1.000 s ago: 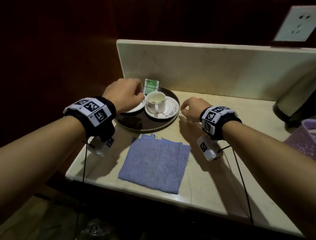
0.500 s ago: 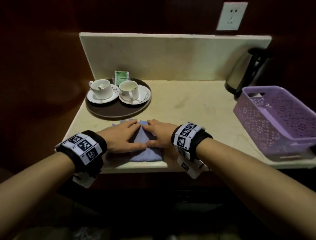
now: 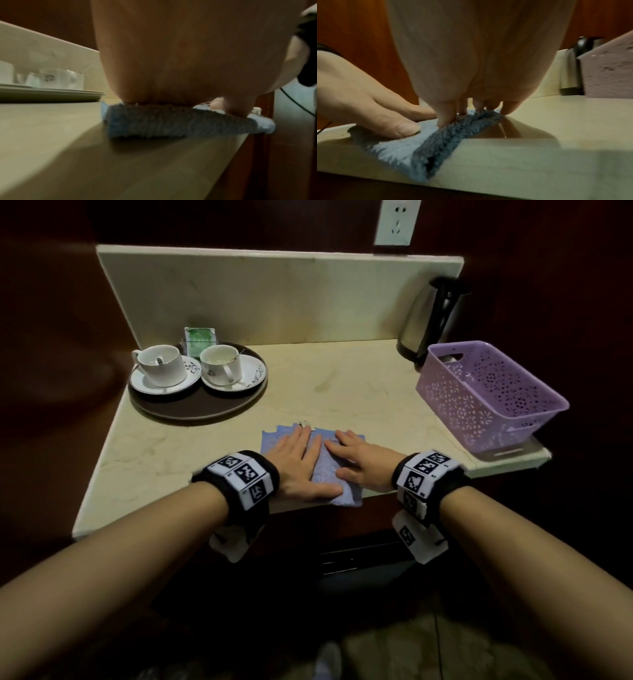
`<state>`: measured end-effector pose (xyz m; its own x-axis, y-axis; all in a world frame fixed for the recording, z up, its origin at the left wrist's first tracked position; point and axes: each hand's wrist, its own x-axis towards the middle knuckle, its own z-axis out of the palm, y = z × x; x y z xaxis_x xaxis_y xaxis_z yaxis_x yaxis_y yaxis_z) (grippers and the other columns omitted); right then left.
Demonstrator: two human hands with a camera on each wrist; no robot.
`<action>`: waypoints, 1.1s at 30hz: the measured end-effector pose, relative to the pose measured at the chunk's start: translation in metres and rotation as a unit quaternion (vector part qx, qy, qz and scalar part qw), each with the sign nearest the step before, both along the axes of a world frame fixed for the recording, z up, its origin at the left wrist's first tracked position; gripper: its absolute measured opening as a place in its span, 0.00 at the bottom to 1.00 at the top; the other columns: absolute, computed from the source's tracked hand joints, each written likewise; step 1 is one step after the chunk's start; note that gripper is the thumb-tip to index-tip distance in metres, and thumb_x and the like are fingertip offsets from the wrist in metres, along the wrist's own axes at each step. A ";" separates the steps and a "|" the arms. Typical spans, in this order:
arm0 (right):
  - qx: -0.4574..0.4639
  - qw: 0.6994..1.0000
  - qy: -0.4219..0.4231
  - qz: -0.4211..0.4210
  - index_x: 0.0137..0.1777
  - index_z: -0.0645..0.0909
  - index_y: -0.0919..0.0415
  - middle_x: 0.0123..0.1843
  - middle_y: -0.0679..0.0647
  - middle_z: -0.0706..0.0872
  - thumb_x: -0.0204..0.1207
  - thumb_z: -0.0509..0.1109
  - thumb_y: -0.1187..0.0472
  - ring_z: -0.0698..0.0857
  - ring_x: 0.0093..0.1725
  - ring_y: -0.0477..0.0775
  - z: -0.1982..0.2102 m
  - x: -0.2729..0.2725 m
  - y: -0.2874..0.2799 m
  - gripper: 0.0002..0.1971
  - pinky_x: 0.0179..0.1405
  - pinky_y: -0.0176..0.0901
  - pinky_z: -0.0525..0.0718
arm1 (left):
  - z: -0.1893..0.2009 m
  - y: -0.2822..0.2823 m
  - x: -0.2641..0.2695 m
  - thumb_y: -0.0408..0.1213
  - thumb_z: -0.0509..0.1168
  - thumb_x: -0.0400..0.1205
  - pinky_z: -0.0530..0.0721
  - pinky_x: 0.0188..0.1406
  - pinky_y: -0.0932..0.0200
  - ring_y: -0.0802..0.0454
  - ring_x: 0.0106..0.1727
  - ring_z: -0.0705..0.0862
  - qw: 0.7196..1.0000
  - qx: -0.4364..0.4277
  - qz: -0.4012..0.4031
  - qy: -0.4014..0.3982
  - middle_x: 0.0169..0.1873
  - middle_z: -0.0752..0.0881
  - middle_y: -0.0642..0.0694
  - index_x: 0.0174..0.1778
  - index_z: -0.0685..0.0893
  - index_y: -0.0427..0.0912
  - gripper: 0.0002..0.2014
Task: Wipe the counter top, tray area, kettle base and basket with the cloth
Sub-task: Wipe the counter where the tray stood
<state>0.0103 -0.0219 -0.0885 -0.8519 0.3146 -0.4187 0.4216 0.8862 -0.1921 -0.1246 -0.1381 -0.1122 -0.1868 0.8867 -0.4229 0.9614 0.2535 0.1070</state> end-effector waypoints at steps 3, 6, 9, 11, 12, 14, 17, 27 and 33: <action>0.019 0.999 0.029 -0.031 0.84 0.57 0.61 0.85 0.63 0.54 0.85 0.61 0.57 0.52 0.84 0.66 -0.002 0.014 0.011 0.30 0.82 0.63 0.57 | -0.001 0.026 0.020 0.77 0.50 0.75 0.36 0.83 0.43 0.41 0.84 0.29 1.000 -0.006 0.009 0.005 0.84 0.30 0.38 0.85 0.32 0.41 0.57; 0.029 0.993 0.092 -0.060 0.75 0.67 0.65 0.74 0.63 0.70 0.78 0.67 0.57 0.67 0.75 0.66 -0.004 0.020 0.008 0.27 0.73 0.64 0.70 | -0.001 0.044 0.033 0.75 0.53 0.75 0.38 0.84 0.41 0.38 0.85 0.32 1.000 -0.007 0.023 0.018 0.84 0.33 0.36 0.85 0.35 0.39 0.57; -0.040 0.989 0.116 -0.085 0.83 0.59 0.63 0.81 0.58 0.68 0.84 0.58 0.58 0.66 0.80 0.62 -0.007 0.023 -0.006 0.28 0.77 0.57 0.68 | 0.010 0.051 0.027 0.73 0.56 0.76 0.43 0.84 0.39 0.37 0.85 0.36 1.000 -0.018 0.003 0.019 0.85 0.36 0.35 0.86 0.36 0.38 0.57; -0.036 0.993 0.082 -0.079 0.86 0.50 0.61 0.87 0.57 0.55 0.89 0.51 0.60 0.54 0.86 0.57 -0.008 0.029 -0.009 0.27 0.84 0.47 0.53 | 0.020 0.044 0.019 0.73 0.56 0.76 0.46 0.84 0.38 0.37 0.86 0.37 0.999 -0.041 -0.017 0.008 0.85 0.34 0.36 0.86 0.35 0.40 0.56; -0.021 0.995 0.068 -0.073 0.86 0.50 0.62 0.87 0.57 0.54 0.89 0.50 0.60 0.53 0.86 0.56 -0.005 0.032 -0.009 0.27 0.82 0.43 0.51 | 0.024 0.039 0.015 0.73 0.54 0.77 0.48 0.84 0.39 0.38 0.86 0.37 0.998 -0.050 -0.024 0.010 0.84 0.33 0.37 0.86 0.35 0.41 0.55; 0.001 0.996 0.050 -0.075 0.86 0.51 0.62 0.87 0.57 0.55 0.89 0.49 0.60 0.53 0.86 0.56 0.001 0.038 -0.006 0.26 0.82 0.44 0.53 | 0.023 0.030 0.008 0.71 0.52 0.80 0.49 0.84 0.40 0.38 0.86 0.38 0.997 -0.055 -0.041 0.022 0.84 0.33 0.36 0.86 0.35 0.45 0.50; 0.035 0.994 -0.006 -0.102 0.86 0.53 0.58 0.86 0.54 0.58 0.86 0.53 0.59 0.57 0.85 0.58 0.009 0.039 0.005 0.28 0.80 0.55 0.64 | 0.012 0.023 0.005 0.70 0.48 0.81 0.52 0.83 0.39 0.38 0.86 0.42 0.997 -0.042 -0.056 0.014 0.85 0.36 0.35 0.86 0.37 0.51 0.44; 0.056 0.985 -0.035 -0.158 0.86 0.35 0.58 0.87 0.64 0.39 0.87 0.44 0.49 0.36 0.86 0.64 -0.032 0.000 0.020 0.33 0.84 0.60 0.36 | 0.002 0.047 0.010 0.70 0.44 0.82 0.37 0.83 0.44 0.41 0.85 0.31 0.999 -0.027 -0.035 0.014 0.84 0.31 0.36 0.85 0.32 0.52 0.43; 0.058 0.983 -0.063 -0.165 0.86 0.35 0.52 0.87 0.60 0.36 0.82 0.42 0.44 0.34 0.85 0.66 -0.044 -0.023 0.071 0.35 0.84 0.64 0.39 | 0.005 0.082 0.002 0.70 0.44 0.82 0.37 0.83 0.43 0.41 0.85 0.32 0.999 -0.036 -0.005 0.026 0.84 0.32 0.38 0.85 0.34 0.54 0.42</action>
<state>-0.0126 0.0488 -0.1325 -0.6399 0.6166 -0.4587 0.7032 0.7105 -0.0259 -0.1225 -0.0560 -0.1071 -0.2026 0.8559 -0.4758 0.9675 0.2500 0.0377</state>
